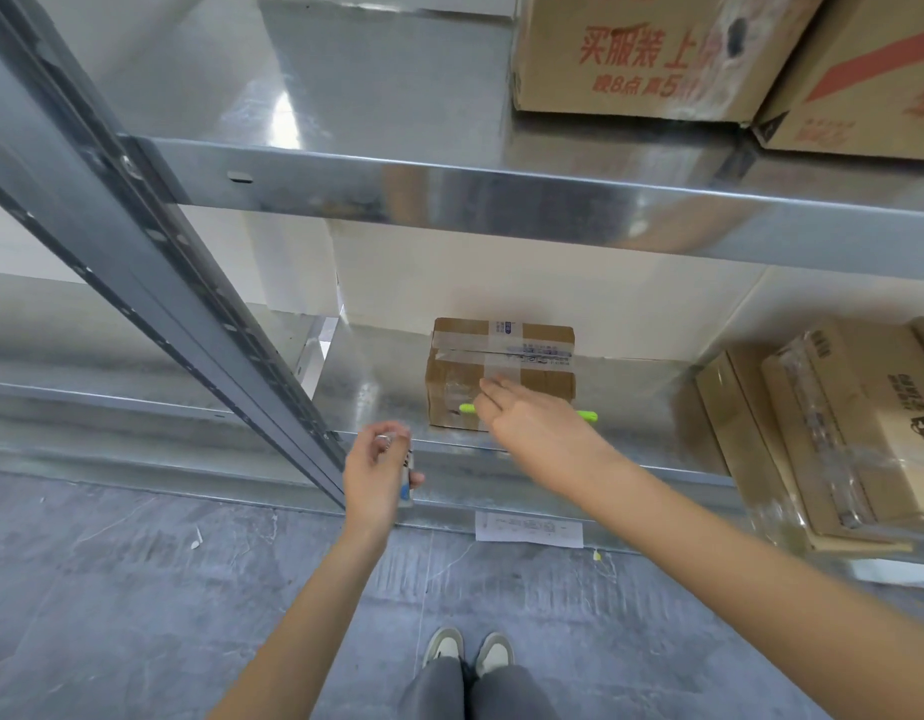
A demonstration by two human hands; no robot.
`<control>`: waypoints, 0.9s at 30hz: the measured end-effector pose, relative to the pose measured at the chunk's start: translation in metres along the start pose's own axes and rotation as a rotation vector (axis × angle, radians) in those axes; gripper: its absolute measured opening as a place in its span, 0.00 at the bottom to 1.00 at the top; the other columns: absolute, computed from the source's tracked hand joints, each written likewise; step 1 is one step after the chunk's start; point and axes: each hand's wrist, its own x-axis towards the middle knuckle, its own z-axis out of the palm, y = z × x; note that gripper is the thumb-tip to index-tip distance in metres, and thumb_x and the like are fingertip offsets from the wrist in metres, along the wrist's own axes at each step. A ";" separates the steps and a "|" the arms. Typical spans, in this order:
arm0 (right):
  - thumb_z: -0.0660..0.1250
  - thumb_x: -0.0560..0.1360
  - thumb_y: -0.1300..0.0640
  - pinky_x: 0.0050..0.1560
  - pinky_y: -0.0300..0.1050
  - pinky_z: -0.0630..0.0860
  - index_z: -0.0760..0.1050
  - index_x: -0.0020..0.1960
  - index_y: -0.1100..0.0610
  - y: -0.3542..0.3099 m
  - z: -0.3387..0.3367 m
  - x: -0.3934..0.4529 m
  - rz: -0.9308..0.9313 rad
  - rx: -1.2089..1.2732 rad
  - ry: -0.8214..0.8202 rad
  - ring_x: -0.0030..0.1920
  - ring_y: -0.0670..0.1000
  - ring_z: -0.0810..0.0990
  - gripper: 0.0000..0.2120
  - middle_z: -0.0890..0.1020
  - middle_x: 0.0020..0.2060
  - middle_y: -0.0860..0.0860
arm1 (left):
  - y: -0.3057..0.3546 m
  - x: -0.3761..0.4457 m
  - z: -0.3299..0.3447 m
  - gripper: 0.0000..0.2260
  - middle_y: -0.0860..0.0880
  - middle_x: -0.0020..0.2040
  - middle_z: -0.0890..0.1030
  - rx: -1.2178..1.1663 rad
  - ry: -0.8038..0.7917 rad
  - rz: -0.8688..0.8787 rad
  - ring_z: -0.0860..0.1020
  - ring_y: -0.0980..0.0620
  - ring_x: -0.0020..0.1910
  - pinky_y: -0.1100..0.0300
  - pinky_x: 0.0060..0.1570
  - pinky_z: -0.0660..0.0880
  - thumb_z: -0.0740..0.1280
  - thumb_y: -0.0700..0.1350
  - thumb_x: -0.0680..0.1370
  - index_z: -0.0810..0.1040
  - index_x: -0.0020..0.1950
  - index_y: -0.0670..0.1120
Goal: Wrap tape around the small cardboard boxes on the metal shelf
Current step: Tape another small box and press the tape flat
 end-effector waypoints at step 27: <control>0.61 0.74 0.67 0.49 0.51 0.69 0.75 0.64 0.60 0.119 0.155 -0.018 0.886 0.207 0.132 0.54 0.61 0.73 0.19 0.78 0.54 0.58 | -0.034 0.087 -0.019 0.23 0.33 0.65 0.69 1.063 -0.186 0.607 0.71 0.35 0.61 0.47 0.56 0.75 0.66 0.31 0.77 0.74 0.71 0.45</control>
